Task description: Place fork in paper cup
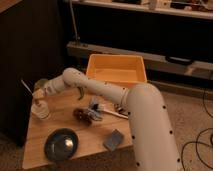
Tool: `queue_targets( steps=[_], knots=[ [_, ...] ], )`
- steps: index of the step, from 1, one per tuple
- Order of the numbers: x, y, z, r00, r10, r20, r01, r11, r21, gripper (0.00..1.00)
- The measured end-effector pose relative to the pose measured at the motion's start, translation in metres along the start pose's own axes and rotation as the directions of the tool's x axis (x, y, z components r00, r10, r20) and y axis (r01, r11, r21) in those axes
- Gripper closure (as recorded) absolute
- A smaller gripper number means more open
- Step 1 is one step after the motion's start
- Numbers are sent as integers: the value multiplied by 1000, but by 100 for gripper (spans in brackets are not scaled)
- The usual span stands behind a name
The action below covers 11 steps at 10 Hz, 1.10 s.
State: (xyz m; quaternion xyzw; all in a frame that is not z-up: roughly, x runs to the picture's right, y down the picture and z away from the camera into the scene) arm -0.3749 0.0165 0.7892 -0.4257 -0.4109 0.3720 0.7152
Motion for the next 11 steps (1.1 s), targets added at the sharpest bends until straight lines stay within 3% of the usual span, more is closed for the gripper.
queue_targets(
  steps=[2, 5, 6, 11],
  knots=[
    [0, -1, -3, 1000, -12, 16, 12, 1000, 5, 58],
    [1, 0, -6, 999, -11, 46, 10, 1000, 4, 25],
    [1, 0, -6, 999, -8, 51, 8, 1000, 2, 21],
    [3, 1, -10, 998, 22, 52, -21, 1000, -20, 21]
  ],
)
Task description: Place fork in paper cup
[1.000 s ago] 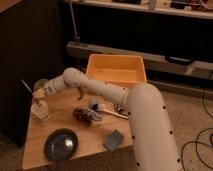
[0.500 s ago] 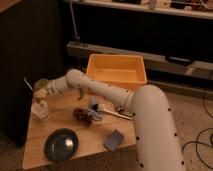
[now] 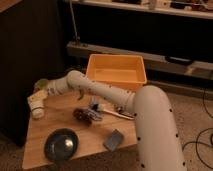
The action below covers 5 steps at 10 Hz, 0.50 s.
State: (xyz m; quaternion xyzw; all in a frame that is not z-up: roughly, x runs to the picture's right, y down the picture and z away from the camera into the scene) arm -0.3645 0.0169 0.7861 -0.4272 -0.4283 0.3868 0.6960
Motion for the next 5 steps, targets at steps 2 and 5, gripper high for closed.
queue_targets(
  steps=[2, 5],
  knots=[
    [4, -1, -7, 999, 7, -35, -8, 1000, -13, 21],
    [4, -1, -7, 999, 8, -36, -9, 1000, -14, 21]
  ],
)
